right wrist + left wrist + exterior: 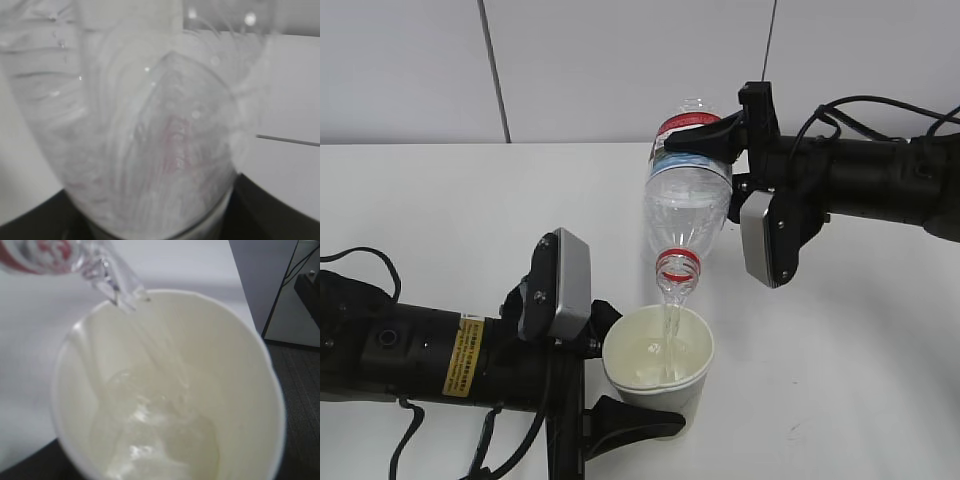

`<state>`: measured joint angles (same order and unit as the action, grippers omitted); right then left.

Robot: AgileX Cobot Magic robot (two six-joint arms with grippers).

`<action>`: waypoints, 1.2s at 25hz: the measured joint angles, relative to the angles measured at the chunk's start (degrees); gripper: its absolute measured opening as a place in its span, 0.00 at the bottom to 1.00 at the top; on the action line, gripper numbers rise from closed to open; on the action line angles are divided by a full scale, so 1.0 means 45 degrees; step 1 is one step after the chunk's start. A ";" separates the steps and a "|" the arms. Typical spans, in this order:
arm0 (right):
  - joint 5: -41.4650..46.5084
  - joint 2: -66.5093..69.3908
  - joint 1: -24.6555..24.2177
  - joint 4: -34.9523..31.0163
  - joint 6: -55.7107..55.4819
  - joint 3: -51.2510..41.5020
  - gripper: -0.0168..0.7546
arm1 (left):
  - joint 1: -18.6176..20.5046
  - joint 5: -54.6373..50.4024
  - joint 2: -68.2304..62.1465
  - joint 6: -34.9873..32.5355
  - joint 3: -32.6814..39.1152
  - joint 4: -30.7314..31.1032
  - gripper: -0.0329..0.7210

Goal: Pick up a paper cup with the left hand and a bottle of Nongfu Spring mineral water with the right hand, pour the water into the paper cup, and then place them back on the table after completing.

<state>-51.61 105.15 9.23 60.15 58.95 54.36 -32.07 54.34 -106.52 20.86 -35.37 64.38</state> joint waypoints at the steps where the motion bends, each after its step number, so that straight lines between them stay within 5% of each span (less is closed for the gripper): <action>1: 0.0000 0.0000 0.0000 0.0000 0.0000 0.0000 0.52 | 0.0000 0.0000 0.0000 0.0000 0.0000 0.0000 0.60; 23: -0.0064 0.0000 0.0000 -0.0081 -0.0074 0.0000 0.52 | 0.0000 -0.0076 0.0000 0.0000 0.0000 -0.0074 0.60; 30: 0.0047 0.0000 0.0000 -0.0081 -0.2718 0.0000 0.52 | 0.0000 -0.0087 0.0000 0.0000 0.0000 -0.0868 0.60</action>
<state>-51.40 105.15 9.23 59.79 46.72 54.36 -32.07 53.95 -106.52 20.86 -35.37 60.48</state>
